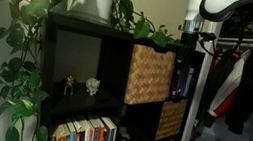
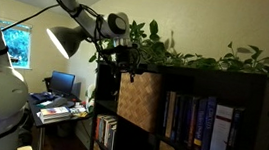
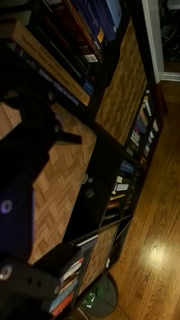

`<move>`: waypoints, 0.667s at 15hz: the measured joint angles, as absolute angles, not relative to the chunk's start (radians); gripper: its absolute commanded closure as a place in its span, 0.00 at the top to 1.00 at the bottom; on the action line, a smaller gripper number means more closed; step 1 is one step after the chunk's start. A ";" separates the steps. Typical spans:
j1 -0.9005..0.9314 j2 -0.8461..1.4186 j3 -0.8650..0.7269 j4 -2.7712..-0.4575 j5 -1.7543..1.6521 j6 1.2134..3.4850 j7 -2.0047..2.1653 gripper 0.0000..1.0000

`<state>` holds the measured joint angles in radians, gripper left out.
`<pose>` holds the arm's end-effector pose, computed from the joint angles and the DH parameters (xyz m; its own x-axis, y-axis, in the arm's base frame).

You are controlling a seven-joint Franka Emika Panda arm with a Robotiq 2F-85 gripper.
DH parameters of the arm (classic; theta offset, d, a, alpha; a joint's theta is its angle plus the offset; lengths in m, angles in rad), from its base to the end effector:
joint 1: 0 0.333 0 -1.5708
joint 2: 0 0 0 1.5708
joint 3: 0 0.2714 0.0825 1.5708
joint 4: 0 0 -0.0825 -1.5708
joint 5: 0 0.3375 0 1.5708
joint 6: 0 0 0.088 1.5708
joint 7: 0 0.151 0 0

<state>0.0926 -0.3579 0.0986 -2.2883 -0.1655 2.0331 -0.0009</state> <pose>0.4257 0.0671 0.4344 0.9615 0.2589 0.0925 0.2384 -0.9528 0.1881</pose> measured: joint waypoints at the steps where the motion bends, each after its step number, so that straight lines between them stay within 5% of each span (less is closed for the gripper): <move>1: 0.093 -0.358 0.099 -2.288 -0.166 2.033 -0.001 1.00; 10: 0.112 -0.350 0.111 -2.287 -0.166 2.276 -0.057 1.00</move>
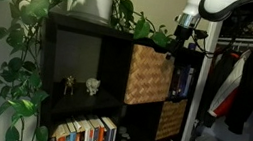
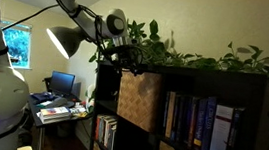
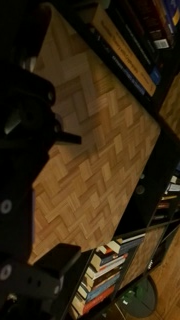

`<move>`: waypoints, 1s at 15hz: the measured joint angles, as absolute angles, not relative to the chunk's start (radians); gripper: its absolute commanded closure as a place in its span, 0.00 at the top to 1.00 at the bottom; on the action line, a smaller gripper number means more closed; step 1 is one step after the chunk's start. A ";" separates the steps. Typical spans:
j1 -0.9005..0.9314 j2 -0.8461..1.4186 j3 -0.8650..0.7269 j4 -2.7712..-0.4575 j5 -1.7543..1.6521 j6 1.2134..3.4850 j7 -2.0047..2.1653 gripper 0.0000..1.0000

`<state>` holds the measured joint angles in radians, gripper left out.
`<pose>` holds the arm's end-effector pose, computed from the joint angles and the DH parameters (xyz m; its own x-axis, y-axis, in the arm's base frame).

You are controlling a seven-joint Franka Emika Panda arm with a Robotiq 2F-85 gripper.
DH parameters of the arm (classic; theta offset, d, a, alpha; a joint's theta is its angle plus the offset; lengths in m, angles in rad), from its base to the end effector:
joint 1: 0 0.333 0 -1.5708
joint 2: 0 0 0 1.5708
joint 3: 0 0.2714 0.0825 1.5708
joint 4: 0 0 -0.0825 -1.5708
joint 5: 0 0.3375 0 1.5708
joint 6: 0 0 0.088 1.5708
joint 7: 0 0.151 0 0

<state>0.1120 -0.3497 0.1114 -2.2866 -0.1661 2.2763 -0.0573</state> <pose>0.4532 0.0949 0.4595 0.8759 0.3724 0.3069 0.3194 -0.9241 0.2096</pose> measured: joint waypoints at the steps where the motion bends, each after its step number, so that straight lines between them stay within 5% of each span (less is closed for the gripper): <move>1: 0.117 -0.350 0.111 -2.286 -0.166 2.294 -0.073 1.00; 15: 0.161 -0.237 0.110 -2.298 -0.125 2.645 -0.411 1.00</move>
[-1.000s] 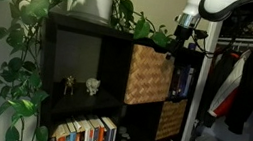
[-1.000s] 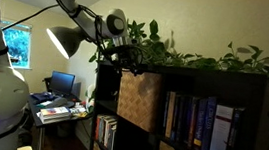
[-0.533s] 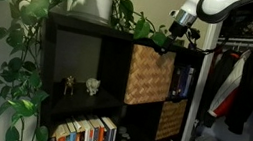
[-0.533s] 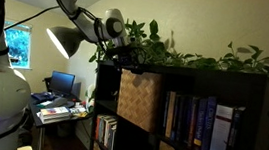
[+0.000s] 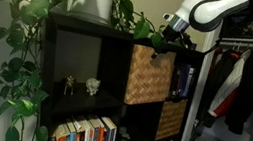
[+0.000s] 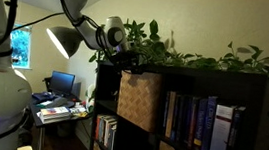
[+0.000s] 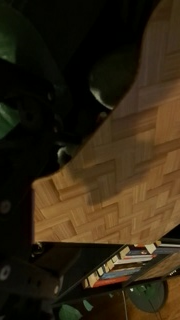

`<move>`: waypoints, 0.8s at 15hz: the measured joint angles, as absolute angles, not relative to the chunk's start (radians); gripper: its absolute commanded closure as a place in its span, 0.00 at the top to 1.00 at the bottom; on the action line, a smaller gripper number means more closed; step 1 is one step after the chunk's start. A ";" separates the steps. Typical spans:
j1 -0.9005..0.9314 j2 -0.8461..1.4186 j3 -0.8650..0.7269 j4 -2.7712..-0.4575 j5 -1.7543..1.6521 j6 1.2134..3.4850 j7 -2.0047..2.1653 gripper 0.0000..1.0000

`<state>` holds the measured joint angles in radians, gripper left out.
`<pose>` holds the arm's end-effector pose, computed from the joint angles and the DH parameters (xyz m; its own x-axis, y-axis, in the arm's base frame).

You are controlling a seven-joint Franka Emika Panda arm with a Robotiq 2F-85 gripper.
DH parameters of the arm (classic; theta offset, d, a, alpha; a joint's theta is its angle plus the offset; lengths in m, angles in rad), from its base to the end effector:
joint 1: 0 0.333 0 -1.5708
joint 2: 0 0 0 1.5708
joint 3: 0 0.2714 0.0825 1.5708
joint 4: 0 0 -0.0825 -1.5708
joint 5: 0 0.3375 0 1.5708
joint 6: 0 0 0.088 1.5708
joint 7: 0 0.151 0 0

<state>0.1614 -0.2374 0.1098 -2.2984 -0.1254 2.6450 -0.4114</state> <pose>0.4906 0.1387 0.4518 0.5775 0.6866 0.4417 0.5999 -0.7238 0.3408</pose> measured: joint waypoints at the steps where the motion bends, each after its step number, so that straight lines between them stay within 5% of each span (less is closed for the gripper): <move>1: 0.164 -0.233 0.109 -2.302 -0.123 2.654 -0.430 1.00; 12: 0.206 -0.256 0.082 -2.300 0.039 2.585 -0.583 1.00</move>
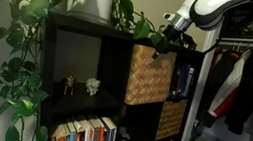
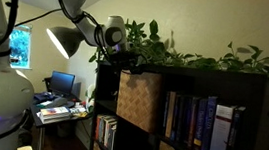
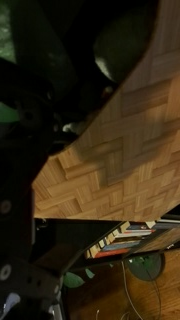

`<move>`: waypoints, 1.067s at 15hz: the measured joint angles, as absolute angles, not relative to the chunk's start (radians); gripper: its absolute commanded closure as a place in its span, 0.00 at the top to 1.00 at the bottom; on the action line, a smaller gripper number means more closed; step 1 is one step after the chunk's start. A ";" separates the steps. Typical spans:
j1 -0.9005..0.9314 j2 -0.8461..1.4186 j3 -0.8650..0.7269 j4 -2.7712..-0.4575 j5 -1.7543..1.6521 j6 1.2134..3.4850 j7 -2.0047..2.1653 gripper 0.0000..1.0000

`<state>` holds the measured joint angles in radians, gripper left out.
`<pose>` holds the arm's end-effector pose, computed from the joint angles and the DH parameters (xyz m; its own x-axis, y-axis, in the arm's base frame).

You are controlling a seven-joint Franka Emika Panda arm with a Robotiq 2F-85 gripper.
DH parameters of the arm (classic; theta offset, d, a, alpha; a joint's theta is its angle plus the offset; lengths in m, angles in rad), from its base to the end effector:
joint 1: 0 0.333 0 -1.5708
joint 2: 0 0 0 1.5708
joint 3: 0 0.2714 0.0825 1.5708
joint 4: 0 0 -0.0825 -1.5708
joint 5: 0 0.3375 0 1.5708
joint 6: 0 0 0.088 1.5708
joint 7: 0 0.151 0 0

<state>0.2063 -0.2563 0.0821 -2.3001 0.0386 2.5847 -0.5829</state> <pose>0.4812 0.1441 0.4516 0.5462 0.7148 0.4368 0.6774 -0.6836 0.2717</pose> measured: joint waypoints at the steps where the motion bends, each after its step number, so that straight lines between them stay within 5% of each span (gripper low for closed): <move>1: 0.206 -0.263 0.082 -2.298 0.043 2.561 -0.583 1.00; 16: 0.222 -0.342 0.089 -2.268 0.044 2.251 -0.535 1.00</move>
<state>0.2219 -0.3420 0.0890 -2.2679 0.0442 2.2507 -0.5354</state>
